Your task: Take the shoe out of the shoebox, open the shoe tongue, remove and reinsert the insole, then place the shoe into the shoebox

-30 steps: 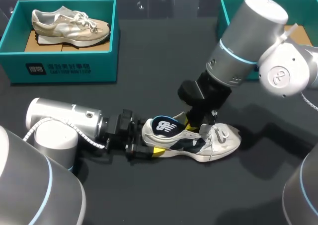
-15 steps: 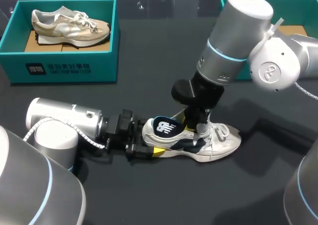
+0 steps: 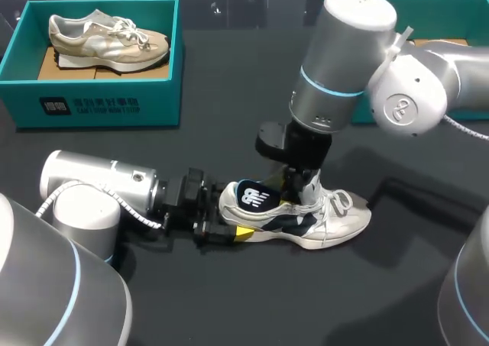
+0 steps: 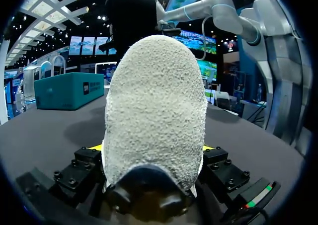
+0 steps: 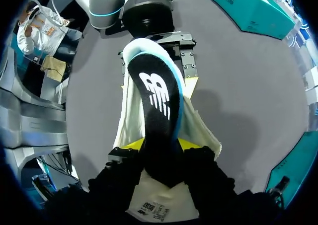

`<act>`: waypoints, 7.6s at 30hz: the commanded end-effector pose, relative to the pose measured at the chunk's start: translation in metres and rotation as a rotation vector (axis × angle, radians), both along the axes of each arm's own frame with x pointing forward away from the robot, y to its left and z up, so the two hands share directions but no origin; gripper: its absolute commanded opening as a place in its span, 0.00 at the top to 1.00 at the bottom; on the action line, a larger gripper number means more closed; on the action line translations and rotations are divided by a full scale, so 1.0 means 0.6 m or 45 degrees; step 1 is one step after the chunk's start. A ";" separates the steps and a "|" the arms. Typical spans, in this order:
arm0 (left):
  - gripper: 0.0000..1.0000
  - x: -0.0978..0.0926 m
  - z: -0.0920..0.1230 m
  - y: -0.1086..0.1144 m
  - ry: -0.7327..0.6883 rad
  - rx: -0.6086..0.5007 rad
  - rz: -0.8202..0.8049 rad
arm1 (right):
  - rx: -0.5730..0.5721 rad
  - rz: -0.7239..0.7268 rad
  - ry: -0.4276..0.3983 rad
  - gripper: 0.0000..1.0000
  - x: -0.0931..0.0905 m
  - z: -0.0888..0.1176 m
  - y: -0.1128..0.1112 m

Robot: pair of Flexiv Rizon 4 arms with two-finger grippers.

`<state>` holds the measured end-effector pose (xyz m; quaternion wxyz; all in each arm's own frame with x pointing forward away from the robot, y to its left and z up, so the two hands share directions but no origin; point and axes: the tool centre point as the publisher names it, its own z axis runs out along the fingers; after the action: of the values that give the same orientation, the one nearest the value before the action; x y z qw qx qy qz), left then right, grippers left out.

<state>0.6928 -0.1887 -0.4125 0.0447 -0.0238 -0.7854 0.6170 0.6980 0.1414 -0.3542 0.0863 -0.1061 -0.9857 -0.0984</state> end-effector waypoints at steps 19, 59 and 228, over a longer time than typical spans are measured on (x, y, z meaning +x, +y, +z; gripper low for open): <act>1.00 0.000 -0.003 -0.001 -0.001 0.000 0.001 | 0.012 -0.146 -0.025 0.64 0.006 -0.028 0.027; 1.00 0.000 -0.003 -0.001 -0.001 0.000 0.001 | -0.010 -0.266 -0.223 0.83 -0.017 -0.010 0.029; 1.00 0.000 -0.003 -0.001 -0.001 0.000 0.001 | 0.579 0.336 0.360 0.66 -0.001 0.008 0.101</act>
<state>0.6927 -0.1886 -0.4127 0.0446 -0.0236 -0.7854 0.6169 0.6964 0.2016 -0.3456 0.2533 0.0320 -0.9229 -0.2882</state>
